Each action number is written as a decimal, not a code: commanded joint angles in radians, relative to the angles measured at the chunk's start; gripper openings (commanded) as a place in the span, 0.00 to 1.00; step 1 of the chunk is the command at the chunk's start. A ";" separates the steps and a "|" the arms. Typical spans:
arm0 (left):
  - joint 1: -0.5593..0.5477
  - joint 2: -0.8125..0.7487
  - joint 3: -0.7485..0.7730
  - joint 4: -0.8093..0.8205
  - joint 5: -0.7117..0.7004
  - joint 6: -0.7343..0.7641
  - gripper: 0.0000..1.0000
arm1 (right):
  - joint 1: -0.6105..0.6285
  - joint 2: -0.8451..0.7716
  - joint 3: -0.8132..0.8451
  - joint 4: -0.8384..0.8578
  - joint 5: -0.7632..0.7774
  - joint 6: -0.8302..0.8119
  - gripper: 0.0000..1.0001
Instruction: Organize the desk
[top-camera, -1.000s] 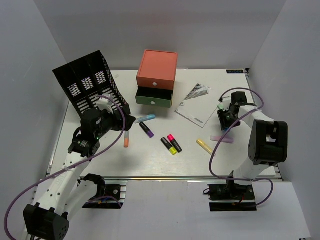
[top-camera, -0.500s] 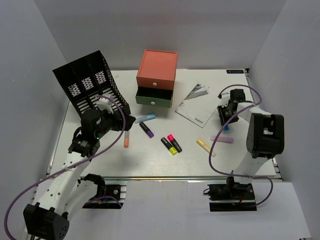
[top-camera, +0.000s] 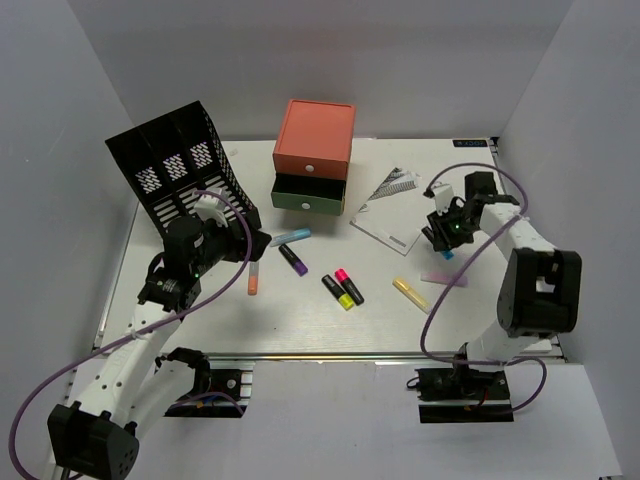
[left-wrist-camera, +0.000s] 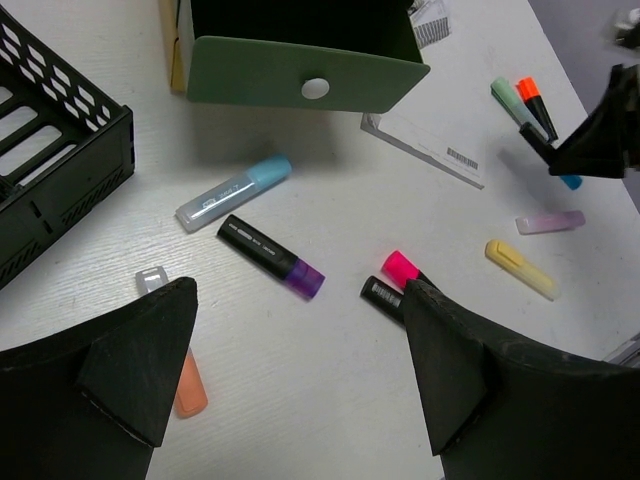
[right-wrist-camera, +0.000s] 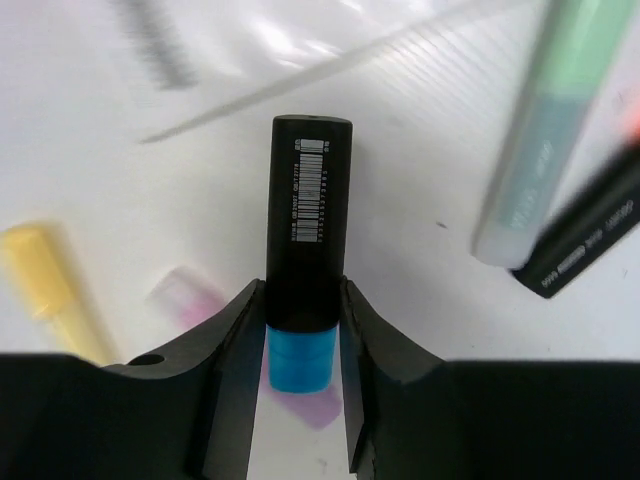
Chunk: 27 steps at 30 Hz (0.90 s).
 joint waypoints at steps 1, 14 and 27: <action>-0.006 -0.001 -0.004 0.027 0.018 0.008 0.93 | 0.027 -0.161 0.108 -0.220 -0.272 -0.250 0.00; -0.006 -0.004 -0.033 0.069 0.026 0.021 0.93 | 0.438 -0.144 0.447 -0.012 -0.311 -0.214 0.00; -0.006 0.000 -0.051 0.098 0.051 0.023 0.93 | 0.639 0.247 0.788 0.258 -0.038 -0.031 0.00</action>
